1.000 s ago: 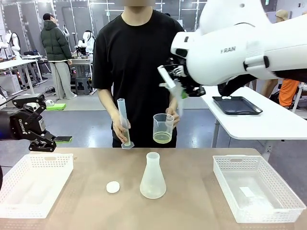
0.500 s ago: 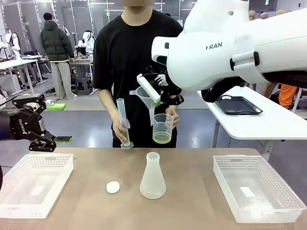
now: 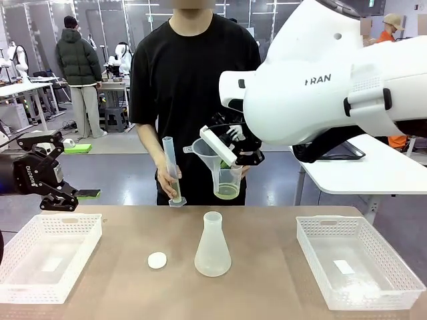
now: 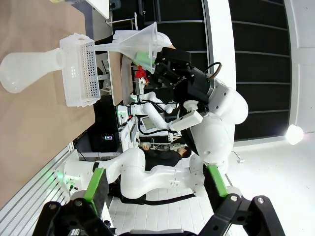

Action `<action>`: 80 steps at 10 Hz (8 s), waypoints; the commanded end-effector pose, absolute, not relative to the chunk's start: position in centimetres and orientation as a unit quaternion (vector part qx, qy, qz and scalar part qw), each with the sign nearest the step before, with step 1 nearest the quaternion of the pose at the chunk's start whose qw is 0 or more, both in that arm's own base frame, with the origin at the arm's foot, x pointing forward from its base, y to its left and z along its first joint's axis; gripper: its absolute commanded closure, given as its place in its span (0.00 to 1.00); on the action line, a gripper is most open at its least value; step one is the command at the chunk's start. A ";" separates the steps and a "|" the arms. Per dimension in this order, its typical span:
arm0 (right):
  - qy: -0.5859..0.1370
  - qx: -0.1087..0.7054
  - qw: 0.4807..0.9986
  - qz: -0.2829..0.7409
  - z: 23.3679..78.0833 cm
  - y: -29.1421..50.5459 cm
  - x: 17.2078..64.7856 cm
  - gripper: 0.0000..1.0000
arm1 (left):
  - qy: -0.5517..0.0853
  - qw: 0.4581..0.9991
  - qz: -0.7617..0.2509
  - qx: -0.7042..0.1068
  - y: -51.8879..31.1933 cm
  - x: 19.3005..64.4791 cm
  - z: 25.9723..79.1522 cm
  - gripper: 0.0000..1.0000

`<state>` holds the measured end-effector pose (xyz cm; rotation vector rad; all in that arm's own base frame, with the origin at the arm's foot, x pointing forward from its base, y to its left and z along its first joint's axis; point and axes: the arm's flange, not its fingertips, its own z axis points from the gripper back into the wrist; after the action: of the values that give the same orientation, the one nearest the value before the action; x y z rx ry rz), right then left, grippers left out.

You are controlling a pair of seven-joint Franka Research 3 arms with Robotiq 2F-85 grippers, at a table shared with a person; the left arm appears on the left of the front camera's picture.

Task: Prepare the solutions needed for the experiment.
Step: Pick up the Plastic Funnel and insert it into the Big flask, then once the solution is in the Big flask , pick up the Plastic Funnel and place it back into the right Organizing basket.

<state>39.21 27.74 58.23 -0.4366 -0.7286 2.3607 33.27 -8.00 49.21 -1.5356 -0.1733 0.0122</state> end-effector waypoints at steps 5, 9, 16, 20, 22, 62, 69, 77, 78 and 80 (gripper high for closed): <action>-0.276 -0.165 0.311 0.894 58.2 27.7 39.2 0.94 | -0.076 0.712 0.003 -0.698 -8.1 33.2 49.3 0.00; -0.280 -0.148 0.287 0.904 56.3 28.9 38.7 0.94 | -0.076 0.712 0.003 -0.698 -8.1 33.2 49.3 0.00; -0.288 -0.123 0.296 0.903 53.2 29.0 39.3 0.94 | -0.076 0.712 0.003 -0.698 -8.1 33.2 49.3 0.00; -0.288 -0.111 0.304 0.901 51.4 28.8 40.2 0.94 | -0.076 0.712 0.003 -0.698 -8.1 33.2 49.3 0.00; -0.289 -0.106 0.310 0.900 50.6 28.6 40.4 0.94 | -0.076 0.712 0.003 -0.698 -8.1 33.2 49.3 0.00; -0.216 -0.033 0.757 0.616 54.2 7.7 32.6 0.43 | -0.076 0.712 0.003 -0.698 -8.1 33.2 49.3 0.00; -0.239 0.074 0.791 0.558 54.2 4.5 31.5 0.43 | -0.076 0.712 0.003 -0.698 -8.1 33.2 49.3 0.00; -0.249 0.573 0.775 -0.094 52.2 5.2 30.1 0.43 | -0.076 0.712 0.003 -0.698 -8.1 33.2 49.3 0.00; -0.239 0.593 0.755 -0.145 50.9 5.0 30.0 0.43 | -0.076 0.712 0.003 -0.698 -8.1 33.2 49.3 0.00; -0.249 0.612 0.726 -0.192 49.4 4.6 29.7 0.43 | -0.076 0.712 0.003 -0.698 -8.1 33.2 49.3 0.00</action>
<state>34.38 2.09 53.62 1.2254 -0.4019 -0.1099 33.27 -8.01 49.22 -1.5353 -0.1729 0.0115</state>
